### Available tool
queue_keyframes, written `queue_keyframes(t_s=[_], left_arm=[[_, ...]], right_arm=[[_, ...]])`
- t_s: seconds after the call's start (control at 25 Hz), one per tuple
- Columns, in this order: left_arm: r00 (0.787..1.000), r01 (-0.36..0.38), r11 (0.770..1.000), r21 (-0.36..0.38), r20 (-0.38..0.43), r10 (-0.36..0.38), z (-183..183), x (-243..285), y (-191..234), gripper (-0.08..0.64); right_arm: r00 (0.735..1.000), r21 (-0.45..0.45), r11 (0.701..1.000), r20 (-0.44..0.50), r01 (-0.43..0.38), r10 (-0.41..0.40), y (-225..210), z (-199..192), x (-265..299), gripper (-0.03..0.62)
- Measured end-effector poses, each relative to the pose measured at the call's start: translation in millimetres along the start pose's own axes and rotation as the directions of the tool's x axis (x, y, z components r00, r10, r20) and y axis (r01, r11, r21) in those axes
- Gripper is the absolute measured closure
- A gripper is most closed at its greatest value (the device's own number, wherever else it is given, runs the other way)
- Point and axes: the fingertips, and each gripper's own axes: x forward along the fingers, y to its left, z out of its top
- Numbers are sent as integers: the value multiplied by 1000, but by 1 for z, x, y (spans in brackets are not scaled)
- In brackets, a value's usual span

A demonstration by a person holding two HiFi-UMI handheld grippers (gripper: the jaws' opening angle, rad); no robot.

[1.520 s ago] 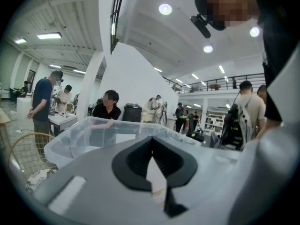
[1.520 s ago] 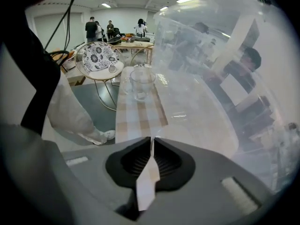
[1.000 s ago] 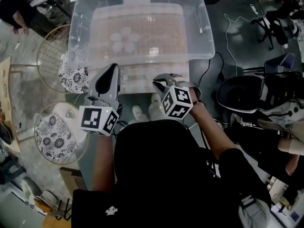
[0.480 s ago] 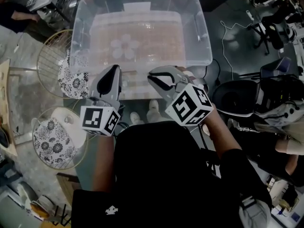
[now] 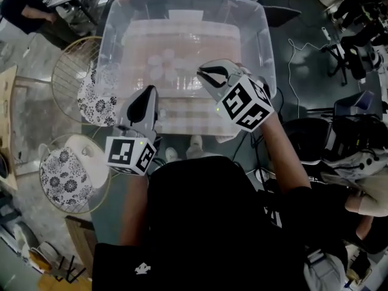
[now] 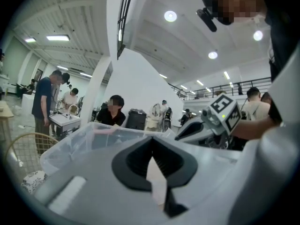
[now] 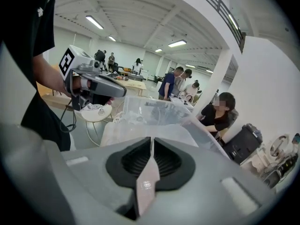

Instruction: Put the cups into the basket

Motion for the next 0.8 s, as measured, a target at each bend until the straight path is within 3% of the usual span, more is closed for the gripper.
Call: queue_keyframes(t_s=[0.36,0.52,0.8], left_arm=[[998,-67,998,13,-17,67,-3,7,7,555],[993,-108,994,31,-42,109,-10,5,12,555],[983,-171,985,31,-67,173,-19,2,18,555]], right_arm=[[987,5,996,-134,-91,91,-29,-46,65,569],[964,-63,989,-237,-136,117,-36,-77,98,569],[923,-49,971,-324,-234,207,-29,-120,150,569]])
